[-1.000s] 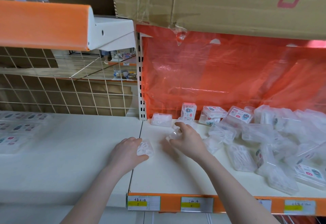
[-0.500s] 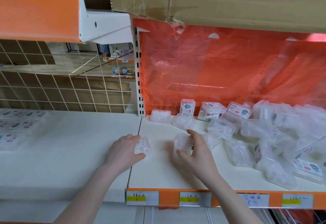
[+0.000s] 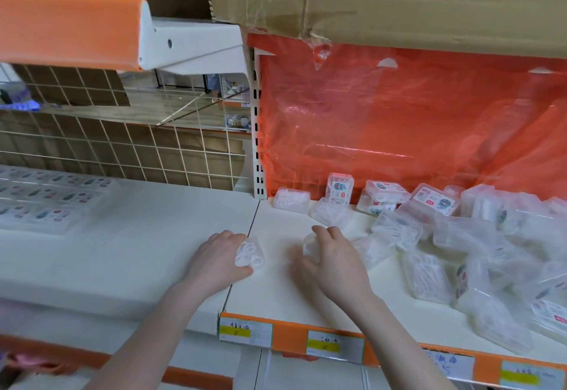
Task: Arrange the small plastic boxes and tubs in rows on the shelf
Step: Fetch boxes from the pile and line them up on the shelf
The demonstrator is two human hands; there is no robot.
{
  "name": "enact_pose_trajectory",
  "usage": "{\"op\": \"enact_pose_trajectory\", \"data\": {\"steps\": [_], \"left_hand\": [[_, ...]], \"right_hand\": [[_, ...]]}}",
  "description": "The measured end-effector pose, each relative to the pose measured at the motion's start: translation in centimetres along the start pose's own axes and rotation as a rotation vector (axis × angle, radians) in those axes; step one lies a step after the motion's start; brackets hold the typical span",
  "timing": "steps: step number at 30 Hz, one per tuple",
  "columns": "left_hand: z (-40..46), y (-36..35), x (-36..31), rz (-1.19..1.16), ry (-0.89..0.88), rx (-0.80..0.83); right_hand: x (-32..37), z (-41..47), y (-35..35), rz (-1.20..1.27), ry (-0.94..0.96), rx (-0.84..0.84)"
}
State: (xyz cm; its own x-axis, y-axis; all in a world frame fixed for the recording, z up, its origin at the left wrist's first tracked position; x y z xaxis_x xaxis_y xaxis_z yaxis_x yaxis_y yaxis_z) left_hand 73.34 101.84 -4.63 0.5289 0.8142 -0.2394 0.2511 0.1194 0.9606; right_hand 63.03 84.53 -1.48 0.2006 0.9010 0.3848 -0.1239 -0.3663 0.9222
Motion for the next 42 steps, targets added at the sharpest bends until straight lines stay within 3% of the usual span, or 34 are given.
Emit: {"op": "enact_pose_trajectory", "data": {"steps": [10,20,42], "left_hand": [[-5.3,1.5,2.8,0.009,0.198,-0.063],[-10.0,3.5,7.7,0.015,0.236,-0.112],[-26.5,11.5,37.5,-0.054,0.341,-0.196]], "right_hand": [[1.6,0.3,0.4,-0.009,0.130,0.027],[7.3,-0.7,0.3,0.022,0.204,0.045],[40.6,-1.8,-12.3,0.146,0.294,0.051]]}}
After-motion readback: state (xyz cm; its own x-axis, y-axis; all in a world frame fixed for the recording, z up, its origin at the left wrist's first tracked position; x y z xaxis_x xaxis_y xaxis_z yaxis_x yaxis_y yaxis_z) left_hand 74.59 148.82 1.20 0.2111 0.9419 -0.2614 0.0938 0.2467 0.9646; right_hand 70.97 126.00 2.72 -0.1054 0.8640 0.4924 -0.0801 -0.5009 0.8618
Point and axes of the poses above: each hand's wrist, its own z-axis towards the middle knuckle, its own y-axis out of the back of the hand, x = y × z, the point moved 7 cm from there along z, towards the middle knuckle, and after that the axes turned 12 degrees about x, right-handed, at the moved point
